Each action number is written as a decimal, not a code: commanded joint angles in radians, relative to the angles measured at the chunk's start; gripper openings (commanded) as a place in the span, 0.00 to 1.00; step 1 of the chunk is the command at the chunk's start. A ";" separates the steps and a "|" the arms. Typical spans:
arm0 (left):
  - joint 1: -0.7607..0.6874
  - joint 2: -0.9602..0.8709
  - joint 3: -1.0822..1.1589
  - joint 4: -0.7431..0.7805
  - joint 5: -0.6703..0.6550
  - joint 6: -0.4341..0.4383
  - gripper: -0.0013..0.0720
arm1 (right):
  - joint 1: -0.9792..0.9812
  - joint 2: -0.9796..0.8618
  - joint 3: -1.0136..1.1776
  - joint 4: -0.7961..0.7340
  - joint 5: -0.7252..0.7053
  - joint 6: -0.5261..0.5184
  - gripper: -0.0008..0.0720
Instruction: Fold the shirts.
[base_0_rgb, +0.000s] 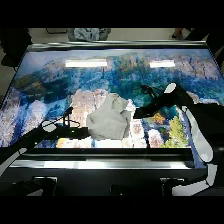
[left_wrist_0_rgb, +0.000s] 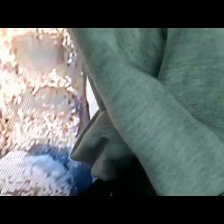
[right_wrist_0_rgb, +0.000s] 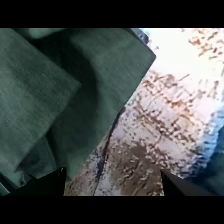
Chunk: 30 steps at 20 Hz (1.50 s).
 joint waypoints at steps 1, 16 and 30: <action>-0.001 0.008 0.000 0.001 -0.013 0.009 0.06 | 0.000 -0.056 -0.003 0.121 -0.051 0.024 0.97; 0.053 0.106 0.113 0.139 -0.123 0.064 0.05 | 0.111 -0.017 0.055 0.042 -0.180 -0.024 0.07; 0.205 0.454 1.121 0.265 -0.070 -0.066 0.05 | 0.111 0.957 0.346 -0.272 -0.451 0.141 0.07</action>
